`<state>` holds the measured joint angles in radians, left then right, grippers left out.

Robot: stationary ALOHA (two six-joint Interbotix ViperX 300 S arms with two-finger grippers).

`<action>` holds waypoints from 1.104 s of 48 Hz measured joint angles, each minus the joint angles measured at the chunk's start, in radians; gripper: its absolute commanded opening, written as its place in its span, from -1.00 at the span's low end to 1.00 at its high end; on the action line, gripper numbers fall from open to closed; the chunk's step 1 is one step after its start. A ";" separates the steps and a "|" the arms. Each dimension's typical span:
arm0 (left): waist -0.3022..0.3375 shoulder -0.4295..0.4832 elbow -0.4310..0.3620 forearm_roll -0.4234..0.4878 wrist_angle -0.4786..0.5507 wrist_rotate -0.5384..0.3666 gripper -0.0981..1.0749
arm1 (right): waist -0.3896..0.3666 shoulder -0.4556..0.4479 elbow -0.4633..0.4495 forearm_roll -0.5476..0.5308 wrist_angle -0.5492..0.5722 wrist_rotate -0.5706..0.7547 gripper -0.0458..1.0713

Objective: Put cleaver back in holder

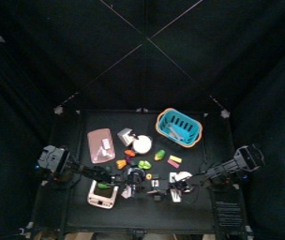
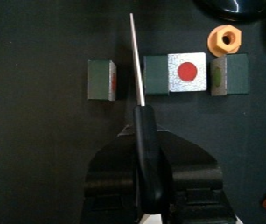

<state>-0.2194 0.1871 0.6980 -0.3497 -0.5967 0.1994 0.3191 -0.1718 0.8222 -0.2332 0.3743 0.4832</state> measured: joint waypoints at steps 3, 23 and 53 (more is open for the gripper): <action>0.006 -0.017 0.012 0.009 -0.012 0.000 0.48 | -0.002 0.000 0.000 0.000 0.000 0.000 -0.16; 0.034 -0.126 0.127 0.020 -0.222 -0.002 0.48 | -0.009 -0.012 0.000 -0.002 -0.005 -0.002 -0.16; 0.049 -0.273 0.250 -0.021 -0.305 -0.002 0.48 | -0.095 -0.130 0.054 -0.002 -0.147 -0.002 -0.23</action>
<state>-0.1703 -0.0859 0.9480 -0.3712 -0.9020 0.1979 0.2240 -0.3022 0.8759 -0.2347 0.2270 0.4817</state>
